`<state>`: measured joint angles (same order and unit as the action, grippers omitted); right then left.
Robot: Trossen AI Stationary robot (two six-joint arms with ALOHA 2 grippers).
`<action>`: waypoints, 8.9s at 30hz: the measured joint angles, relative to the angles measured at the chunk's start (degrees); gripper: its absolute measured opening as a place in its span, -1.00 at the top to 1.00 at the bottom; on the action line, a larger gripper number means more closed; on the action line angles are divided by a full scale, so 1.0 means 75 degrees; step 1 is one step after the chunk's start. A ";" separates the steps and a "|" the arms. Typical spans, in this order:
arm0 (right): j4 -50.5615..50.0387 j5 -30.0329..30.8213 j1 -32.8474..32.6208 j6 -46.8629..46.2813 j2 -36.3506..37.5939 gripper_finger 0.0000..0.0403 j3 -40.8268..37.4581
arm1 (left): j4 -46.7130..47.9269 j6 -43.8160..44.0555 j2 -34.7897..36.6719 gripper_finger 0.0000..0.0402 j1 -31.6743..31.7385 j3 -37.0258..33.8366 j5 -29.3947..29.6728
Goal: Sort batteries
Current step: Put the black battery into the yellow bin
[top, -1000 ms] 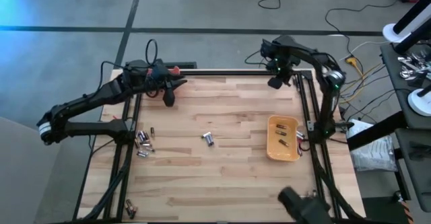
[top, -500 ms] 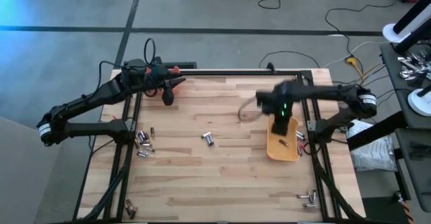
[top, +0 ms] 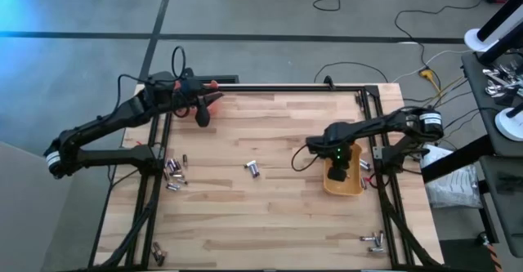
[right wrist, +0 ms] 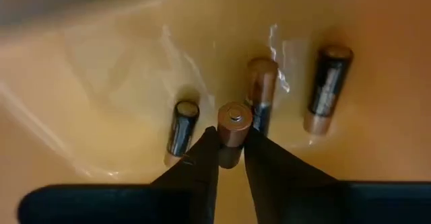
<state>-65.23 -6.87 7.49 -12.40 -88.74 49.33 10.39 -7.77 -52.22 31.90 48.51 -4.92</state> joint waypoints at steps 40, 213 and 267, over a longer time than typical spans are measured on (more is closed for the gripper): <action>-0.1725 0.4468 0.6857 0.4273 -0.4064 0.16 0.5835 | 0.1557 -0.0411 0.0022 0.60 0.0017 0.0924 0.1881; 0.0443 -0.0257 -0.0982 0.0739 0.0463 0.68 -0.0181 | 0.2793 -0.0648 0.1711 0.60 -0.0012 0.1557 -0.0284; -0.2424 0.5181 0.6093 0.5477 -0.3892 -0.30 0.4519 | 0.2469 0.0373 0.1307 0.60 -0.0012 0.1557 -0.0234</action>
<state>-83.41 31.99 53.19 28.68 -117.93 83.22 28.91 -4.97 -42.42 31.81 60.18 -6.68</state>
